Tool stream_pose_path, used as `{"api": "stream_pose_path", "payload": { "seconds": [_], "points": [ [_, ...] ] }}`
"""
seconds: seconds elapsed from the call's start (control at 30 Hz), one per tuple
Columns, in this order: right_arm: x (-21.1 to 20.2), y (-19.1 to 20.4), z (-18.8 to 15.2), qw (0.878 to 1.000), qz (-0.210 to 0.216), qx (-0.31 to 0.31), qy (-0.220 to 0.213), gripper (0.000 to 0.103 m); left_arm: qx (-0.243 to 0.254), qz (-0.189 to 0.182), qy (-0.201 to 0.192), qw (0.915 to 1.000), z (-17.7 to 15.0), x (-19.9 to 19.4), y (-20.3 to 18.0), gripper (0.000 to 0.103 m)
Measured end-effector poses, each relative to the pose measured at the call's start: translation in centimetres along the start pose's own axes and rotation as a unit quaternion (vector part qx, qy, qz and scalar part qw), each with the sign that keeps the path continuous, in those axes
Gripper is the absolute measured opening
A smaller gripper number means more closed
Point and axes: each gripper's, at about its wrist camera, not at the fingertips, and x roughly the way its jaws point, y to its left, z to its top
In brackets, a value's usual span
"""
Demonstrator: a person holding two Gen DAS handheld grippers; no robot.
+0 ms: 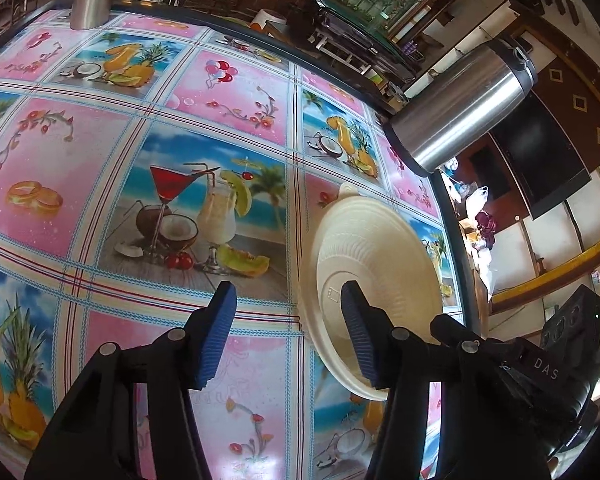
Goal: Organize plates and bowls
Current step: 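Lift the beige woven basket with both grippers off the tablecloth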
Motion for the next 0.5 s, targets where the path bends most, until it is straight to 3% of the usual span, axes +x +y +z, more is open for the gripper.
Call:
{"api": "stream_pose_path", "payload": {
  "seconds": [0.13, 0.27, 0.5],
  "points": [
    [-0.12, -0.09, -0.01, 1.000, 0.003, 0.002, -0.001, 0.039, 0.002, 0.001, -0.002, 1.0000, 0.00, -0.10, 0.05, 0.052],
    [-0.12, -0.15, 0.00, 1.000, 0.002, 0.003, -0.001, 0.039, 0.004, 0.002, 0.003, 1.0000, -0.06, 0.19, 0.03, 0.043],
    [-0.09, -0.12, -0.03, 1.000, 0.001, 0.003, -0.001, 0.039, -0.001, 0.001, 0.006, 1.0000, -0.07, 0.35, 0.31, 0.043]
  ]
}}
